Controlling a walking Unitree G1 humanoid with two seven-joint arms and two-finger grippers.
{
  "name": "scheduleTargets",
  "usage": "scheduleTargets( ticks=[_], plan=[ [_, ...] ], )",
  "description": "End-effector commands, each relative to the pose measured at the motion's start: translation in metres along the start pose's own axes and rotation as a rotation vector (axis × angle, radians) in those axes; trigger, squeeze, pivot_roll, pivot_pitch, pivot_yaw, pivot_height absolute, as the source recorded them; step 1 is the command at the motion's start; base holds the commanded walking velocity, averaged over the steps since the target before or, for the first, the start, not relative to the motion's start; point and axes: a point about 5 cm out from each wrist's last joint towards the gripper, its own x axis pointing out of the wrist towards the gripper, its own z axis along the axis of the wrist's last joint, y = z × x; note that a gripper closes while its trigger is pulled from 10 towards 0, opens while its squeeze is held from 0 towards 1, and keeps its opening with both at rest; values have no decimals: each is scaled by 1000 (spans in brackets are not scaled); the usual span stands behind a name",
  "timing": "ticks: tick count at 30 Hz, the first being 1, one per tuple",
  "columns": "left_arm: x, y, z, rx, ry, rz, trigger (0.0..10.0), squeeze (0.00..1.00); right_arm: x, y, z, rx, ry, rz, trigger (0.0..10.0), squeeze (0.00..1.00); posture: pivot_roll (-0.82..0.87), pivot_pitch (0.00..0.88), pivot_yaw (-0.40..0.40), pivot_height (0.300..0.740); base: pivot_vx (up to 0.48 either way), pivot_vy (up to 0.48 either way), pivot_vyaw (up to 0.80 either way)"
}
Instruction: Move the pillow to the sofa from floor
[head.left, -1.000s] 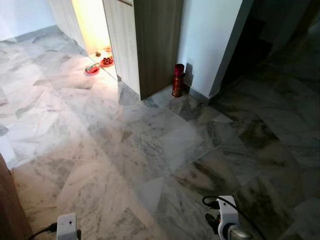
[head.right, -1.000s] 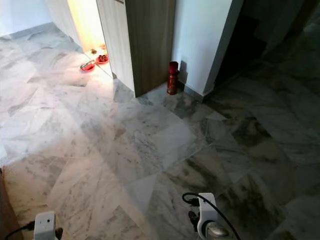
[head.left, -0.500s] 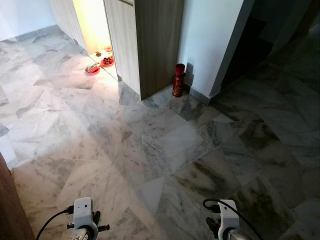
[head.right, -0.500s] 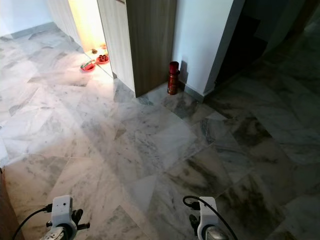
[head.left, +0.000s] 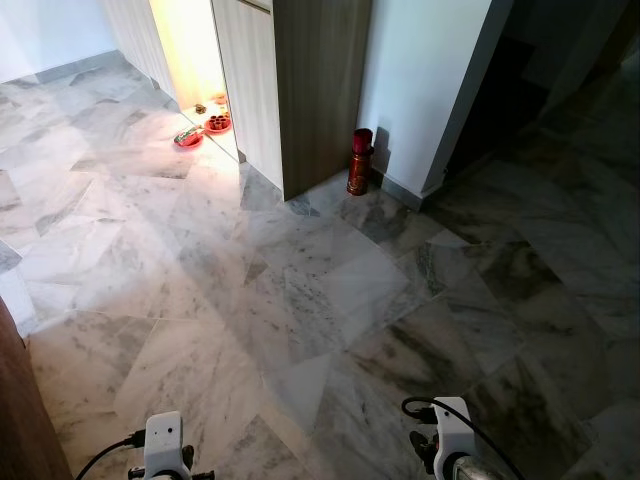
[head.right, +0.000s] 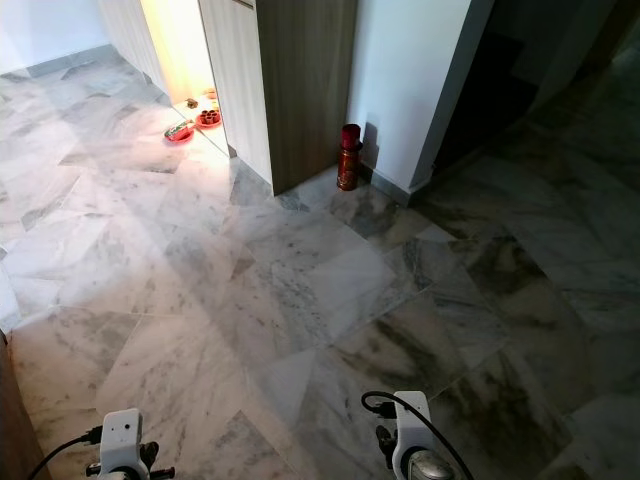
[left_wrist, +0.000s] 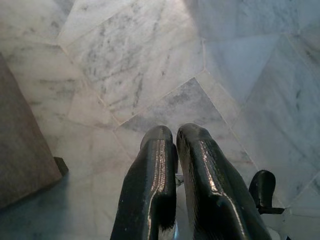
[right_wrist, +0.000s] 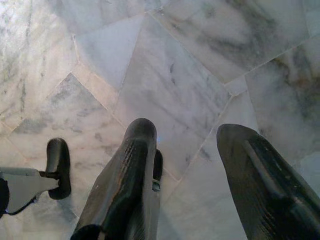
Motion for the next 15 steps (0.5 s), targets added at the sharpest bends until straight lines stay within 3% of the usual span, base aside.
scheduleTargets(
  ticks=[1, 15],
  plan=[
    [-4, 6, -13, 14, 47, 22, 10000, 0, 0, 1, 0, -9, -5, -2, 10000, 0, 124, 104, -22, 740, 0, 0, 800],
    [-6, 8, -18, 25, 66, 32, 10000, 0, -1, 4, -7, -29, 18, 8, 10000, 0, 126, 85, -22, 740, 0, 0, 800]
  ],
)
